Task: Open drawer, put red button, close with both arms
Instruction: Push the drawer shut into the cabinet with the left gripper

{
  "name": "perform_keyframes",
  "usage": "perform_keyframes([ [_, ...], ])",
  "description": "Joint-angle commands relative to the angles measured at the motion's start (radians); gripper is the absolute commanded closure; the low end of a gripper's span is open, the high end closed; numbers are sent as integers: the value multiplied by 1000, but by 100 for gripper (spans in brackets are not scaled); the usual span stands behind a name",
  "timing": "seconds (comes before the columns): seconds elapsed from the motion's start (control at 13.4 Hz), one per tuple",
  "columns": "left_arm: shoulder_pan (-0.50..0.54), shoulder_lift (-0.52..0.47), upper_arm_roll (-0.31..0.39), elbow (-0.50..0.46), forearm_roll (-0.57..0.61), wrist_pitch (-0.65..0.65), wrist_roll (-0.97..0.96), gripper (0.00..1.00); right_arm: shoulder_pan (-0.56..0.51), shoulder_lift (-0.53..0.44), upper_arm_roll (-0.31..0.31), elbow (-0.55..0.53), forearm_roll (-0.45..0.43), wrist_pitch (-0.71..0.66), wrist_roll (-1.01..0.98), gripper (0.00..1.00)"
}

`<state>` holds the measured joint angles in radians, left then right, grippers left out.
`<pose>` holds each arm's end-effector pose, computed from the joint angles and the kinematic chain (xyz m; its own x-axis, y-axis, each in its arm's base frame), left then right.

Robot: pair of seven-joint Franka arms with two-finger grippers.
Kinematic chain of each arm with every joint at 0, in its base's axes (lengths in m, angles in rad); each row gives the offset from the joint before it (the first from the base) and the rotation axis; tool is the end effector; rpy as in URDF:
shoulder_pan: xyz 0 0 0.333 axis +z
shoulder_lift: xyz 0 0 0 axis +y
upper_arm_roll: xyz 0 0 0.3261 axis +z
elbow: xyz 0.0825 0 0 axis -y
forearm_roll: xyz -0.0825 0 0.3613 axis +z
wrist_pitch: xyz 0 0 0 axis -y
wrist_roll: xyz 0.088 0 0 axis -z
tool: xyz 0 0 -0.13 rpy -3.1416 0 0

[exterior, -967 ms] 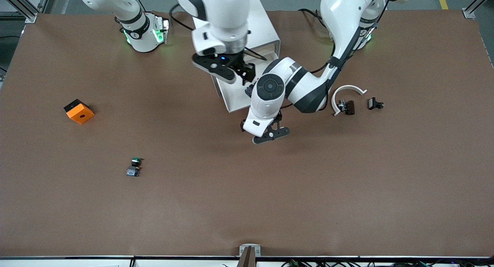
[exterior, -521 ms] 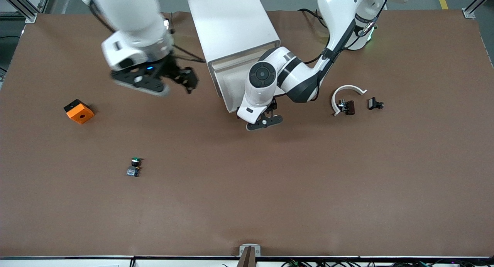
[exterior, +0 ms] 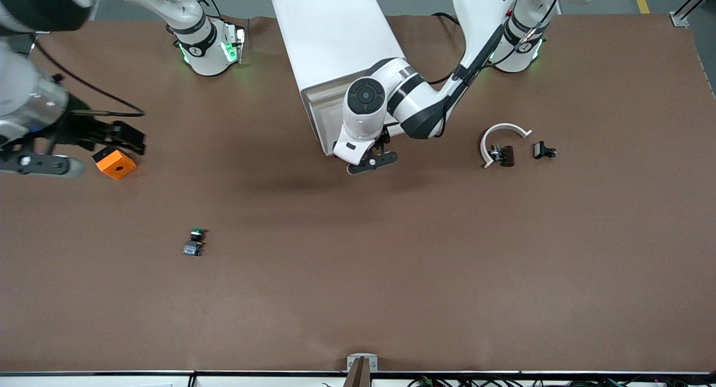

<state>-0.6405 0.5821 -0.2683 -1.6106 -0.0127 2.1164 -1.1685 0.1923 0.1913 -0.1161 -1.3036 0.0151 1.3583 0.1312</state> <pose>0.4278 -0.5138 0.2919 0.9406 0.2954 -0.1671 0.3006 -0.9537 0.0059 0.5638 0.0525 0.6070 0.9897 -0.0534 -0.1329 -0.0505 -0.9984 0.0246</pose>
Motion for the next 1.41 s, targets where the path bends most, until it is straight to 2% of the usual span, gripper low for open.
perform_keyframes([
  [0.0, 4, -36, -28, -66, -68, 11, -37, 0, -95, -16, 24, -8, -10, -51, -140, 0],
  [0.37, -1, -31, -54, -72, -186, 5, -101, 0, -166, 10, 24, -23, -17, -62, -189, 0],
  [0.6, 1, -28, -68, -83, -298, 0, -125, 0, -165, 48, 26, -42, -89, -57, -193, 0],
  [0.82, -1, -27, -71, -103, -317, 0, -140, 0, -189, 47, 24, -40, -90, -61, -263, 0],
  [0.97, 5, -27, -103, -115, -355, -1, -163, 0, -226, 47, 26, -40, -86, -56, -323, 0],
  [1.34, 2, -22, -106, -118, -426, -30, -195, 0, -244, 42, 21, 0, -99, -62, -323, 0],
])
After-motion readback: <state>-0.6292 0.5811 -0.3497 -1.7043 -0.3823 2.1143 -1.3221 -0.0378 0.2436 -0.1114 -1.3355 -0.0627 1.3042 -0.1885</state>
